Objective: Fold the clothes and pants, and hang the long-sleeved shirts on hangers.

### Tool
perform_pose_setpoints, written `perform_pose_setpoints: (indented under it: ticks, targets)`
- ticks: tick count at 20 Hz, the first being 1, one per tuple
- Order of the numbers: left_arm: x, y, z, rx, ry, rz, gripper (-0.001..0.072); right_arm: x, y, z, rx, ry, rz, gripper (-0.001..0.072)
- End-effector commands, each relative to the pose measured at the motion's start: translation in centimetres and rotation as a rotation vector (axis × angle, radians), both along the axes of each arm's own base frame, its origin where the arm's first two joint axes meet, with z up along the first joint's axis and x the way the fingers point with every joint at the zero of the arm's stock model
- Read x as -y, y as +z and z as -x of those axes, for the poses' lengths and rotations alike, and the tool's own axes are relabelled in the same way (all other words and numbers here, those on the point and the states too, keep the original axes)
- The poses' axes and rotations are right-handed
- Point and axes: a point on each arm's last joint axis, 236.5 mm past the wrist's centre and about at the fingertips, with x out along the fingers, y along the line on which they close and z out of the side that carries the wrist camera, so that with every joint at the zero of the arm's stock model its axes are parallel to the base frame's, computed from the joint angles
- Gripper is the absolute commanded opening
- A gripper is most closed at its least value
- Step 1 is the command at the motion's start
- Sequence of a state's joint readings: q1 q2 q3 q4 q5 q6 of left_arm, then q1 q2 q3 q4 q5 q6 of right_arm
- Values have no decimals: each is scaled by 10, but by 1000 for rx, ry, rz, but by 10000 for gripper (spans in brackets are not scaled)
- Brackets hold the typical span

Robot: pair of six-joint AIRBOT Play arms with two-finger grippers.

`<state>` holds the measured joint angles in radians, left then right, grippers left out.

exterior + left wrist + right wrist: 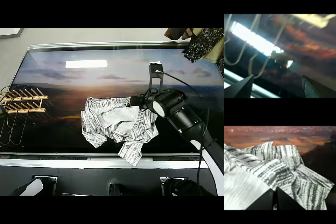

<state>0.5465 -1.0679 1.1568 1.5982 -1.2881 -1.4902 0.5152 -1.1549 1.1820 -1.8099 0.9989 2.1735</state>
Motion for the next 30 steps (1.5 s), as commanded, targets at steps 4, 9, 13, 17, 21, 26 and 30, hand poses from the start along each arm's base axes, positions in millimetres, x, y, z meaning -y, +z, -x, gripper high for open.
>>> perform_pose_setpoints:
  ticks: [4, 9, 13, 17, 21, 26, 30]
  targets:
    - [-35, -56, 46, -26, -125, 50, 720, -1, -7, -2, -9, 15, 17, 31]
    - [-33, -100, 55, -75, -251, 60, 720, -5, -5, -7, 11, 22, 7, 31]
    - [-19, -134, 56, -121, -333, 132, 720, -4, -5, -6, 7, 21, 8, 31]
    - [-24, -145, 40, -117, -434, 73, 720, -4, -6, -5, 3, 19, 12, 31]
    - [-20, -163, 33, -134, -467, 88, 714, 1, -9, -2, -18, 12, 30, 32]
    - [-16, -178, 36, -162, -471, 126, 583, 3, -11, 1, -33, 8, 39, 32]
    - [-18, -182, 35, -162, -467, 124, 505, 3, -11, 1, -33, 8, 39, 32]
